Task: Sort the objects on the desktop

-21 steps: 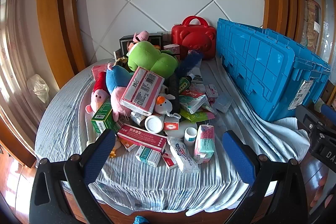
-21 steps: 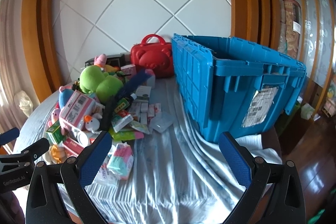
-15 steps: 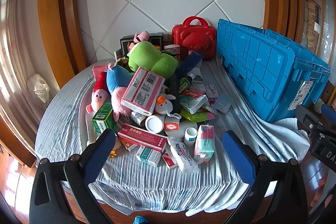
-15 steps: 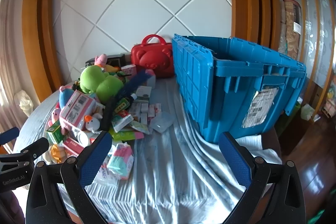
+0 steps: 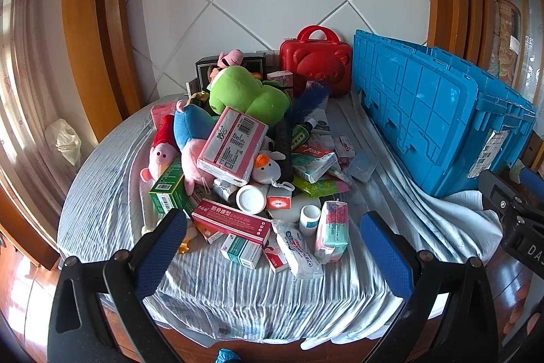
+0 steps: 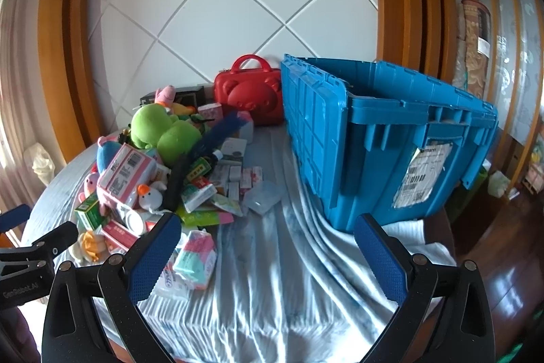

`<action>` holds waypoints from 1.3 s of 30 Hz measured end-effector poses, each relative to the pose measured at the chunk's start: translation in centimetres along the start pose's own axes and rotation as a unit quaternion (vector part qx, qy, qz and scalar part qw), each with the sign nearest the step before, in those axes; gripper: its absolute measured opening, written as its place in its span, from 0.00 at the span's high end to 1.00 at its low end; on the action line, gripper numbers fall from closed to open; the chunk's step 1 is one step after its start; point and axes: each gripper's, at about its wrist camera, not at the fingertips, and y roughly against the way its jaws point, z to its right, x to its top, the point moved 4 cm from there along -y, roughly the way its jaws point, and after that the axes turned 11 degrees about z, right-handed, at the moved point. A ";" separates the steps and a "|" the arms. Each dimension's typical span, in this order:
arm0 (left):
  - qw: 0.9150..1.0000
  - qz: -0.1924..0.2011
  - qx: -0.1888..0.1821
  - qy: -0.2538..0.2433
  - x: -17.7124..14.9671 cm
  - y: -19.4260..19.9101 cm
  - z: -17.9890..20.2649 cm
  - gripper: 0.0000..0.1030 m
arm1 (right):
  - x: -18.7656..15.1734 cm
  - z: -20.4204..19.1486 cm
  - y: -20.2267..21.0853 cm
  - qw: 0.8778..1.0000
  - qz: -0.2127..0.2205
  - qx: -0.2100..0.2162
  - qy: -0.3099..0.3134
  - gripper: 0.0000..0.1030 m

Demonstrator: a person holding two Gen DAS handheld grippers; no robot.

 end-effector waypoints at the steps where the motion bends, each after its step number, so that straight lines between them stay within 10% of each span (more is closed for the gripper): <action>1: 1.000 0.000 -0.001 0.000 0.0 0.0 0.0 0.00 | 0.0 0.0 -0.1 1.000 -0.001 0.000 0.000 0.00; 20: 0.998 -0.059 0.011 0.009 -3.2 -3.0 -3.6 0.00 | -2.8 -1.3 -3.5 0.998 -0.055 0.006 -0.006 0.00; 39: 0.980 -0.178 0.078 0.034 -13.0 -15.2 -21.2 0.01 | -10.4 -7.9 -13.0 0.981 -0.192 0.022 0.015 0.00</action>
